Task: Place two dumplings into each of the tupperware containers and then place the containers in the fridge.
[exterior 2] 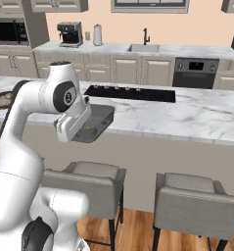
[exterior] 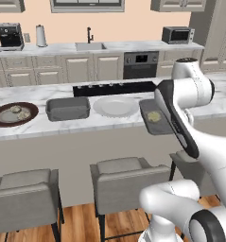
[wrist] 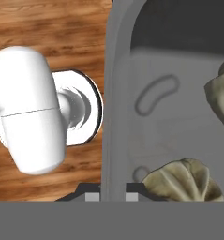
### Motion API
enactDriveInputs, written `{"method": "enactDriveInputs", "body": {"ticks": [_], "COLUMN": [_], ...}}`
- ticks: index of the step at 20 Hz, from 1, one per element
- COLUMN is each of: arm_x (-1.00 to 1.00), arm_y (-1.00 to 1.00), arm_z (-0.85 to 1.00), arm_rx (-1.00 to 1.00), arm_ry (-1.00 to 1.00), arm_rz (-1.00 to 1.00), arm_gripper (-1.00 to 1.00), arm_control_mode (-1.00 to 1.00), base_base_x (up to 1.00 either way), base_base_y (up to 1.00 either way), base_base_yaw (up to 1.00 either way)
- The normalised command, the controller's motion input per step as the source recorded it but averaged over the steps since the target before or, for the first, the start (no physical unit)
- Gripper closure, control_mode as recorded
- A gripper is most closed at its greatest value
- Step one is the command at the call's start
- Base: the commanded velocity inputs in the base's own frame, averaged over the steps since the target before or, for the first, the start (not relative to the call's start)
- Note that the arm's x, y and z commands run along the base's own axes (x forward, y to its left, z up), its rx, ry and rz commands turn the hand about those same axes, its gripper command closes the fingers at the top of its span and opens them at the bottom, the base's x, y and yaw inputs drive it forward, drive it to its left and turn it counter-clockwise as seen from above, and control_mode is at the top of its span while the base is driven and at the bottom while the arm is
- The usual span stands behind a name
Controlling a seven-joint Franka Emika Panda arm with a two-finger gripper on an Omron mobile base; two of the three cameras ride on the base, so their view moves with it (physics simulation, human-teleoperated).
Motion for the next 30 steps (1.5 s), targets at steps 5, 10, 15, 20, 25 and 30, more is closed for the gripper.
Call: {"method": "enactDriveInputs", "body": {"ticks": [5, 10, 15, 20, 25, 30], "arm_x": [0.0, 0.0, 0.0, 0.0, 0.0, 0.0], "arm_y": [0.0, 0.0, 0.0, 0.0, 0.0, 0.0], "arm_z": [0.0, 0.0, 0.0, 0.0, 0.0, 0.0], "arm_rx": [0.0, 0.0, 0.0, 0.0, 0.0, 0.0], "arm_ry": [0.0, 0.0, 0.0, 0.0, 0.0, 0.0], "arm_rz": [0.0, 0.0, 0.0, 0.0, 0.0, 0.0], "arm_gripper": [1.0, 1.0, 1.0, 1.0, 1.0, 1.0], "arm_control_mode": [1.0, 1.0, 1.0, 1.0, 1.0, 1.0], "base_base_x": [-0.18, 0.0, 0.0, 0.01, 0.0, 0.0], "base_base_y": [-0.02, 0.0, -0.19, -0.44, -0.31, -0.26], "base_base_yaw": [0.0, 0.0, -0.17, -0.42, -0.34, -0.38]}}
